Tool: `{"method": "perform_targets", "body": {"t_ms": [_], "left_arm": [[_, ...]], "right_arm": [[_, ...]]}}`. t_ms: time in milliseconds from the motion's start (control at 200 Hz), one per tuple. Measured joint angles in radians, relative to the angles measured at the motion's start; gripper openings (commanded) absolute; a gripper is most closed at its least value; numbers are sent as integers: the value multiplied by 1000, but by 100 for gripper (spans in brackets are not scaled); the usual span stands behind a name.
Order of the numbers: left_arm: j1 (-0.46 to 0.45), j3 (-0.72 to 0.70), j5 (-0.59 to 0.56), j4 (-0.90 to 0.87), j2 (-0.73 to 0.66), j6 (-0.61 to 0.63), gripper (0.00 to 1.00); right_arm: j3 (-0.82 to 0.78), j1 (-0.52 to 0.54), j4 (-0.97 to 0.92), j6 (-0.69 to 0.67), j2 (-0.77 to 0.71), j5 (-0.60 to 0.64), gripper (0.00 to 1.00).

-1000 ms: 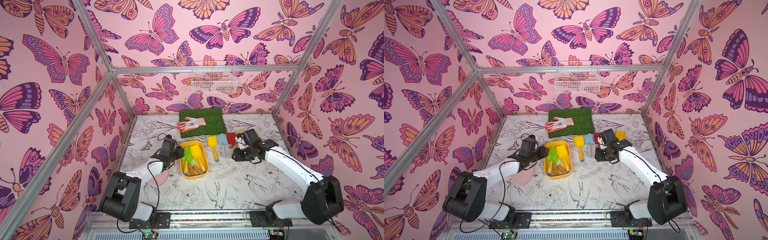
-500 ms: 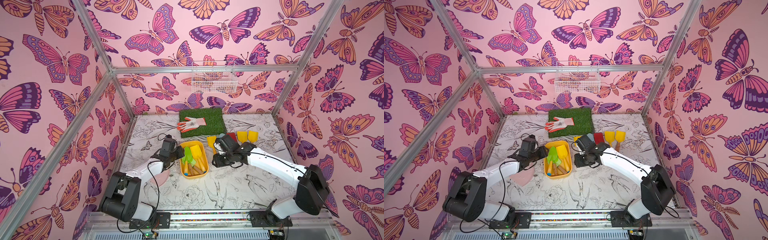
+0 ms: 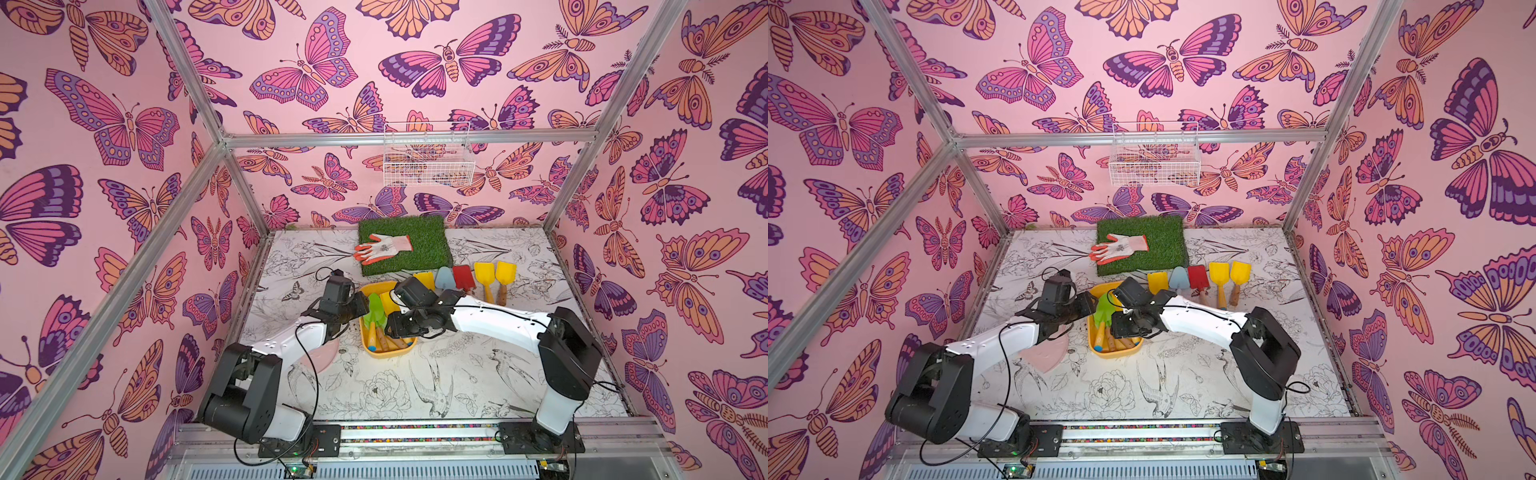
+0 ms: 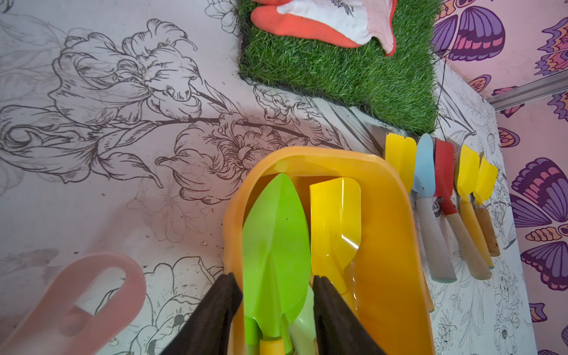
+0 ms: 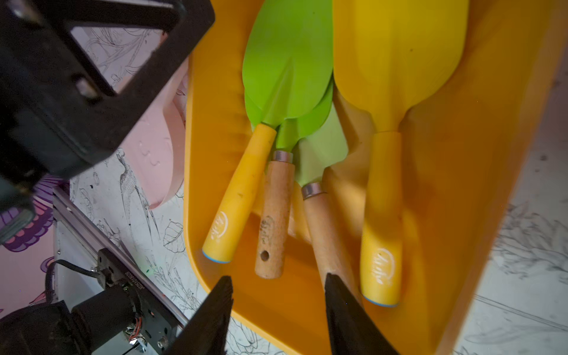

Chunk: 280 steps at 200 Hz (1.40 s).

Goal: Take the shovel out of the storage box
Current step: Pick up the shovel from the storage box.

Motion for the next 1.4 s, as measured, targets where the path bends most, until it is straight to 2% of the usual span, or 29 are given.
{"method": "perform_targets", "body": {"t_ms": [205, 631, 1112, 1402], "left_arm": [[0, 0, 0, 0, 0, 0, 48], [0, 0, 0, 0, -1, 0, 48], [0, 0, 0, 0, -1, 0, 48], [0, 0, 0, 0, -1, 0, 48]], "right_arm": [[-1, 5, 115, 119, 54, -37, 49], [-41, 6, 343, 334, 145, -112, 50], [-55, 18, 390, 378, 160, -98, 50], [-55, 24, 378, 360, 159, -88, 43]]}}
